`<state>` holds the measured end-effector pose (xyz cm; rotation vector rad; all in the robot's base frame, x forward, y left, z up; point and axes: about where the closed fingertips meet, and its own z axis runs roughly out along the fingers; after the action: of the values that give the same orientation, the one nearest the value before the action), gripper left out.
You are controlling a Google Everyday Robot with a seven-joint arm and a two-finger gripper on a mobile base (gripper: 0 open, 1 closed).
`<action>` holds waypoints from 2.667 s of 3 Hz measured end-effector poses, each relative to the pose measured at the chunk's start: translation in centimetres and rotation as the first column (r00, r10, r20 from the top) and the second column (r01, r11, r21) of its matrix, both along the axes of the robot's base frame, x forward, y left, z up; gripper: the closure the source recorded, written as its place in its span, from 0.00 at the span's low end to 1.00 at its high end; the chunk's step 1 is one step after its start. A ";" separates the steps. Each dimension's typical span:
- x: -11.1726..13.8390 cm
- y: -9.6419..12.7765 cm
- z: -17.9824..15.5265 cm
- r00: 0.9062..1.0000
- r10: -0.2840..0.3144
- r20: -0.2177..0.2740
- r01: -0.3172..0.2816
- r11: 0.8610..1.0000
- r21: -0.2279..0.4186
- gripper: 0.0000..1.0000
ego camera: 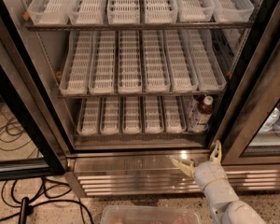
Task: Pick blue plastic bottle from bottom shelf of fridge
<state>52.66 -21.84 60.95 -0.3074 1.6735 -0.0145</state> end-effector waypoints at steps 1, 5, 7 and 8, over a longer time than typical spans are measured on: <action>0.6 0.6 0.0 0.999 -0.027 0.031 0.027 0.999 0.026 0.27; 3.6 0.8 -0.7 0.960 -0.208 0.186 0.195 0.977 0.084 0.35; 4.7 0.1 0.3 0.943 -0.232 0.237 0.222 0.973 0.070 0.13; 4.7 0.1 0.3 0.943 -0.231 0.237 0.221 0.973 0.069 0.13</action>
Offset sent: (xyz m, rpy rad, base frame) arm 0.0279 0.0118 -0.0111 0.1263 -0.1133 -0.1547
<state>57.35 -21.70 61.30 -0.0756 1.4537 -0.1825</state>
